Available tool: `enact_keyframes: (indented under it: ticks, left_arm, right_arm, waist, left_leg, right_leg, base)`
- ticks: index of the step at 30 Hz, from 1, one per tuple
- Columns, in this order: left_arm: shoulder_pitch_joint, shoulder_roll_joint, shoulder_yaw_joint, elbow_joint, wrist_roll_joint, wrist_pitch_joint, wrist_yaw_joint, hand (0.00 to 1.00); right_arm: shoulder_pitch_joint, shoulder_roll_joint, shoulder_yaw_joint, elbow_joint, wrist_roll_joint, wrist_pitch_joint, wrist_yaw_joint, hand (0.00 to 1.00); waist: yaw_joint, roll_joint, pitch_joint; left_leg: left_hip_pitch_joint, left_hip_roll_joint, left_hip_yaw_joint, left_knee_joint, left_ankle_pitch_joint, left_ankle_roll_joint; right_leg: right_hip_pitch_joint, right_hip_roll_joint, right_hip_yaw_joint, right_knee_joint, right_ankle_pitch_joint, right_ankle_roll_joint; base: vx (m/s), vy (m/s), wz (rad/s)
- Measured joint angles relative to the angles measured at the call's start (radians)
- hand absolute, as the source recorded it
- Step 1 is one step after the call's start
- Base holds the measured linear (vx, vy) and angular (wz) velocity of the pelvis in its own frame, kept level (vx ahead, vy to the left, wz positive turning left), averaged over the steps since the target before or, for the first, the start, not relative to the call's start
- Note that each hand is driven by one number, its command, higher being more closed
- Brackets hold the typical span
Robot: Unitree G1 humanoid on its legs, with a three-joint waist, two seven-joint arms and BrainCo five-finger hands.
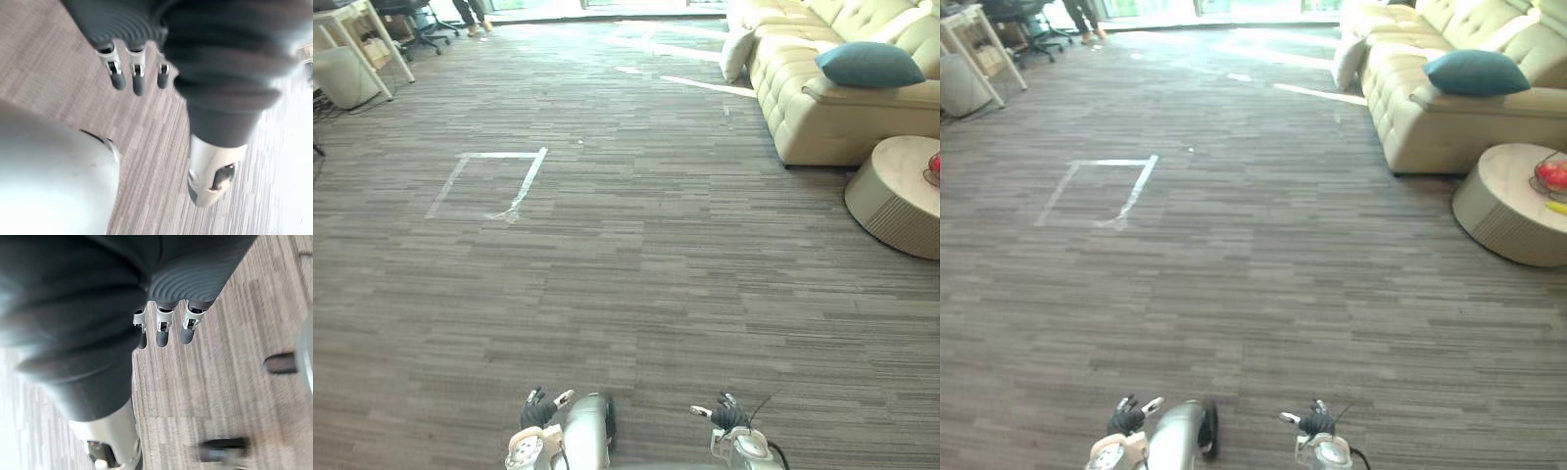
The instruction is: Pick up cushions and gather them together orderly.
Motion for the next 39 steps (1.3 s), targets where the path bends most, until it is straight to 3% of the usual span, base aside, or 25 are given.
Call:
enact_keyframes:
  ticks: [1,2,3,5,6,9,12,14,15,16,17,18,19,21,22,23,26,29,32,33,34,35,36,38,39]
  left_arm:
    - [0.000,0.008,0.002,0.002,0.003,0.002,0.000,0.00]
    - [-0.003,0.018,-0.001,0.012,0.007,0.004,0.003,0.00]
    - [-0.008,0.026,-0.010,0.017,0.006,0.006,0.006,0.00]
    - [-0.008,0.028,-0.012,0.033,0.009,0.010,0.013,0.00]
    - [-0.006,0.023,-0.013,0.043,0.017,0.020,0.019,0.00]
    - [-0.005,0.025,-0.027,0.053,0.026,0.025,0.027,0.00]
    - [-0.007,0.027,-0.040,0.061,0.026,0.026,0.028,0.00]
    - [-0.006,0.031,-0.064,0.076,0.027,0.025,0.026,0.00]
    - [0.003,0.033,-0.070,0.080,0.027,0.024,0.025,0.00]
    - [0.006,0.032,-0.069,0.083,0.027,0.025,0.025,0.00]
    - [0.012,0.013,-0.068,0.088,0.028,0.025,0.025,0.00]
    - [0.016,-0.002,-0.066,0.089,0.029,0.025,0.024,0.00]
    - [0.014,-0.022,-0.045,0.087,0.038,0.024,0.024,0.00]
    - [0.017,-0.055,0.003,0.086,0.045,0.026,0.024,0.00]
    - [0.021,-0.058,0.017,0.073,0.044,0.025,0.024,0.00]
    - [0.024,-0.050,0.018,0.046,0.045,0.025,0.023,0.00]
    - [0.034,-0.024,0.002,0.002,0.044,0.021,0.023,0.00]
    - [0.039,-0.025,0.002,-0.037,0.042,0.016,0.012,0.00]
    - [0.053,-0.029,-0.021,-0.064,0.004,0.000,0.014,0.00]
    - [0.060,-0.020,-0.031,-0.081,-0.013,-0.002,0.010,0.00]
    - [0.065,-0.013,-0.030,-0.087,-0.013,-0.002,0.007,0.00]
    - [0.066,-0.003,-0.025,-0.080,-0.009,0.001,0.008,0.00]
    - [0.063,0.007,-0.025,-0.071,-0.010,0.001,0.008,0.00]
    - [0.040,0.034,-0.041,-0.050,-0.009,0.003,0.012,0.00]
    - [0.029,0.035,-0.040,-0.036,-0.007,0.009,0.018,0.00]
  right_arm:
    - [0.009,0.010,0.003,-0.006,-0.001,-0.003,0.000,0.00]
    - [0.019,0.012,0.005,-0.018,0.000,-0.004,-0.001,0.00]
    - [0.025,0.011,0.005,-0.031,-0.001,-0.004,-0.001,0.00]
    - [0.029,0.009,0.010,-0.056,-0.002,-0.010,-0.001,0.00]
    - [0.038,0.008,0.017,-0.089,-0.002,-0.015,-0.001,0.00]
    - [0.044,0.011,0.017,-0.130,-0.002,-0.020,0.001,0.00]
    - [0.049,-0.008,0.010,-0.158,-0.002,-0.033,0.000,0.00]
    - [0.045,-0.029,-0.015,-0.142,-0.002,-0.030,0.003,0.00]
    - [0.042,-0.034,-0.021,-0.135,-0.002,-0.027,0.001,0.00]
    - [0.047,-0.043,-0.027,-0.124,0.009,-0.024,0.004,0.00]
    - [0.050,-0.054,-0.025,-0.124,0.001,-0.022,0.006,0.00]
    - [0.051,-0.061,-0.023,-0.126,-0.004,-0.021,0.006,0.00]
    - [0.048,-0.073,-0.023,-0.132,-0.004,-0.022,0.006,0.00]
    - [0.043,-0.095,-0.015,-0.145,-0.002,-0.011,0.005,0.00]
    - [0.039,-0.088,-0.014,-0.139,-0.001,-0.010,0.000,0.00]
    - [0.036,-0.064,-0.011,-0.129,0.001,-0.007,-0.004,0.00]
    - [0.036,-0.026,0.018,-0.116,0.002,-0.002,-0.004,0.00]
    - [0.036,-0.013,0.027,-0.114,0.002,0.005,-0.005,0.00]
    - [0.032,-0.017,0.028,-0.088,0.001,0.004,-0.006,0.00]
    - [0.037,-0.013,0.035,-0.063,0.000,0.007,-0.006,0.00]
    - [0.056,-0.007,0.036,-0.061,0.000,0.009,-0.006,0.00]
    - [0.076,0.001,0.037,-0.072,0.001,0.008,-0.005,0.00]
    - [0.079,0.008,0.036,-0.087,-0.001,0.004,-0.005,0.00]
    - [0.087,0.009,0.027,-0.088,-0.001,0.003,-0.004,0.00]
    - [0.083,0.009,0.018,-0.096,-0.001,0.000,-0.005,0.00]
  waist:
    - [-0.002,-0.020,-0.011]
    - [-0.003,-0.037,-0.013]
    - [-0.009,-0.042,-0.012]
    - [-0.020,-0.042,0.002]
    - [-0.028,-0.024,0.011]
    - [-0.040,-0.020,0.010]
    - [-0.054,-0.021,0.012]
    - [-0.083,-0.015,0.009]
    - [-0.093,-0.014,0.009]
    - [-0.103,-0.012,0.006]
    - [-0.107,0.014,-0.009]
    - [-0.098,0.040,-0.023]
    - [-0.096,0.067,-0.026]
    - [-0.088,0.115,-0.013]
    - [-0.086,0.125,-0.008]
    - [-0.076,0.096,0.011]
    - [-0.041,0.054,0.005]
    - [-0.031,0.052,0.006]
    - [0.005,0.047,-0.005]
    - [0.021,0.026,-0.017]
    - [0.023,0.002,-0.045]
    - [0.015,-0.020,-0.060]
    - [0.014,-0.035,-0.060]
    - [0.003,-0.063,-0.049]
    - [0.002,-0.069,-0.036]
  left_leg:
    - [0.004,-0.016,0.019,0.027,-0.033,0.040]
    - [0.043,-0.043,0.033,0.073,-0.098,0.071]
    - [0.086,-0.057,0.037,0.085,-0.142,0.080]
    - [0.194,-0.079,0.049,0.095,-0.218,0.083]
    - [0.290,-0.082,0.058,0.078,-0.265,0.083]
    - [0.435,-0.082,0.064,0.000,-0.332,0.068]
    - [0.565,-0.071,0.052,-0.081,-0.367,0.057]
    - [0.658,-0.071,-0.004,-0.162,-0.382,0.034]
    - [0.686,-0.073,-0.037,-0.174,-0.388,0.022]
    - [0.715,-0.071,-0.089,-0.156,-0.397,0.007]
    - [0.714,-0.045,-0.141,-0.082,-0.398,0.003]
    - [0.672,-0.025,-0.163,0.018,-0.391,-0.009]
    - [0.587,-0.011,-0.188,0.221,-0.344,-0.060]
    - [0.424,0.029,-0.215,0.600,-0.113,-0.133]
    - [0.362,0.065,-0.181,0.745,-0.116,-0.116]
    - [0.304,0.089,-0.138,0.841,-0.148,-0.069]
    - [0.139,0.091,-0.084,0.821,-0.207,-0.043]
    - [-0.002,0.076,-0.053,0.499,-0.246,-0.034]
    - [-0.030,0.036,-0.051,0.015,-0.146,-0.070]
    - [-0.039,0.029,-0.023,0.044,-0.068,-0.039]
    - [-0.041,0.013,0.009,0.068,-0.046,-0.022]
    - [-0.034,-0.004,0.021,0.106,-0.041,0.036]
    - [-0.017,-0.020,0.030,0.130,-0.072,0.058]
    - [0.065,-0.061,0.042,0.164,-0.180,0.085]
    - [0.116,-0.075,0.038,0.169,-0.217,0.093]
  right_leg:
    - [-0.045,-0.027,0.010,0.097,0.024,0.035]
    - [-0.105,-0.049,0.031,0.308,0.072,0.110]
    - [-0.174,-0.056,0.059,0.495,0.132,0.155]
    - [-0.295,-0.066,0.072,0.828,0.175,0.190]
    - [-0.381,-0.067,0.040,0.963,0.154,0.170]
    - [-0.549,-0.056,-0.095,0.968,0.080,0.130]
    - [-0.681,0.004,-0.267,0.657,0.060,0.108]
    - [-0.697,0.054,-0.309,0.321,0.165,0.082]
    - [-0.702,0.066,-0.303,0.262,0.194,0.067]
    - [-0.704,0.077,-0.272,0.277,0.277,-0.011]
    - [-0.703,0.088,-0.272,0.347,0.284,-0.051]
    - [-0.698,0.094,-0.289,0.371,0.243,-0.055]
    - [-0.673,0.106,-0.306,0.386,0.190,-0.059]
    - [-0.569,0.155,-0.298,0.333,0.144,-0.074]
    - [-0.480,0.183,-0.277,0.285,0.126,-0.084]
    - [-0.368,0.192,-0.246,0.228,0.108,-0.090]
    - [-0.219,0.184,-0.164,0.107,0.082,-0.080]
    - [-0.115,0.156,-0.105,0.042,0.039,-0.052]
    - [-0.029,0.098,-0.026,-0.002,-0.038,-0.016]
    - [0.016,0.063,0.000,-0.008,-0.073,-0.002]
    - [0.016,0.035,0.014,0.012,-0.082,0.009]
    - [-0.024,0.007,0.012,0.142,-0.073,0.025]
    - [-0.077,-0.009,0.024,0.289,-0.055,0.056]
    - [-0.255,-0.030,0.073,0.744,0.087,0.160]
    - [-0.301,-0.033,0.064,0.866,0.096,0.166]
  base:
    - [0.82,0.439,-0.28]
    - [0.81,0.442,-0.13]
    - [0.76,0.432,-0.03]
    - [0.60,0.328,-0.14]
    - [0.50,0.255,-0.21]
    - [0.42,0.160,-0.31]
    - [0.55,0.076,0.16]
    - [0.70,0.006,0.78]
    - [0.80,-0.071,1.01]
    - [0.85,-0.141,0.86]
    - [0.85,-0.161,0.62]
    - [0.83,-0.174,0.40]
    - [0.78,-0.171,0.23]
    - [0.92,-0.147,-0.11]
    - [0.91,-0.083,-0.52]
    - [0.73,-0.065,-0.50]
    - [0.58,-0.014,-0.67]
    - [0.55,0.109,-0.55]
    - [0.68,0.292,-0.82]
    - [0.69,0.378,-0.95]
    - [0.79,0.361,-0.62]
    - [0.65,0.245,-0.31]
    - [0.79,0.321,-0.14]
    - [0.77,0.382,0.03]
    - [0.65,0.316,0.07]
